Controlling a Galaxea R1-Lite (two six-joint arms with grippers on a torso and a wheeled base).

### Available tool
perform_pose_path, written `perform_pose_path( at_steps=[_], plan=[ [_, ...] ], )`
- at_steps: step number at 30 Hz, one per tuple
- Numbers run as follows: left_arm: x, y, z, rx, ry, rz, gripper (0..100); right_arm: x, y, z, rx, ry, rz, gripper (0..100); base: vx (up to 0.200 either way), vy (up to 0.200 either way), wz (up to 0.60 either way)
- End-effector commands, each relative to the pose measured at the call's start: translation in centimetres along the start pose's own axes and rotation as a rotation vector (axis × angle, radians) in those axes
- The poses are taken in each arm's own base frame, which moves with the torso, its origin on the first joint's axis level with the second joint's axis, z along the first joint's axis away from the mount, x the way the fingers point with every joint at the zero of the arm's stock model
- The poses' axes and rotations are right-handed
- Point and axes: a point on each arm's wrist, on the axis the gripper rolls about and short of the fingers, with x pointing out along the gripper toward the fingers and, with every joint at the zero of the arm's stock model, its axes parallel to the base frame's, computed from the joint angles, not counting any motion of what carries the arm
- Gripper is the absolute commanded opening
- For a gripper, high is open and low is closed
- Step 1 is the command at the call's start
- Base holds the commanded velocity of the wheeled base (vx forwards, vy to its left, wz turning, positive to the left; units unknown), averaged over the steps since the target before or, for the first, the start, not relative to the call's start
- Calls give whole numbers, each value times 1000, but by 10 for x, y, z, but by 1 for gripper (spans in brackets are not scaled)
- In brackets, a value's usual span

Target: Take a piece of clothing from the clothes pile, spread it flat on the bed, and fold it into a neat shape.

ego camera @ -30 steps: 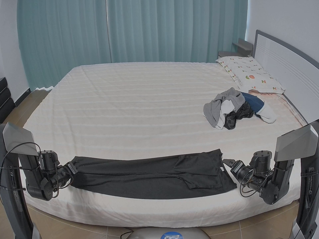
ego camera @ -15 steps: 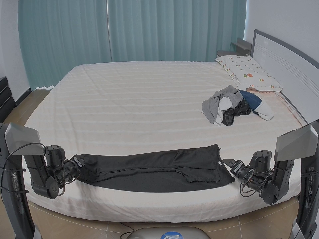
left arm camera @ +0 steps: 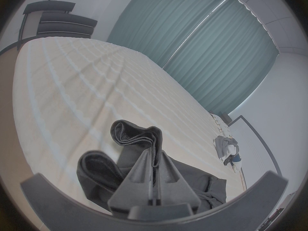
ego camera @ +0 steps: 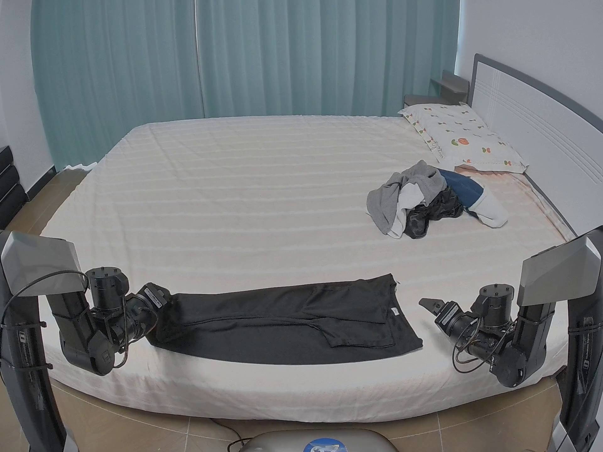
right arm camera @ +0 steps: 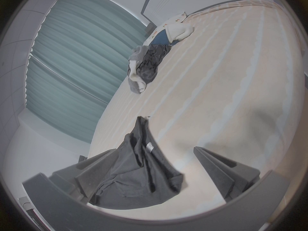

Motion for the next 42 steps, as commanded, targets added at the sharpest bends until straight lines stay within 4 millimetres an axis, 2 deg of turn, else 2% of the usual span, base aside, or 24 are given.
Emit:
perform_pose_path(
  at_steps=[1,17,22,27,33,38,42],
  plan=[
    [-3,-11,-2,-4,-4,-26,0,0,0,-1,0,3,0,100,0,-200,0],
    [0,-35,-17,-23,3,-70,0,9,-12,-9,6,34,-33,100,0,-200,0],
    [7,-55,-24,0,-6,-73,0,9,-13,-10,5,38,-38,100,0,-200,0],
    [12,-76,-34,33,58,-52,0,10,-13,-14,1,44,-34,100,0,-200,0],
    [20,-92,-43,55,75,-50,0,11,-16,-16,0,51,-42,100,0,-200,0],
    [25,-97,-57,75,99,-48,0,11,-16,-17,-1,54,-43,100,0,-200,0],
    [38,-94,-65,83,94,-28,0,12,-18,-19,-2,58,-50,100,0,0,0]
  ],
)
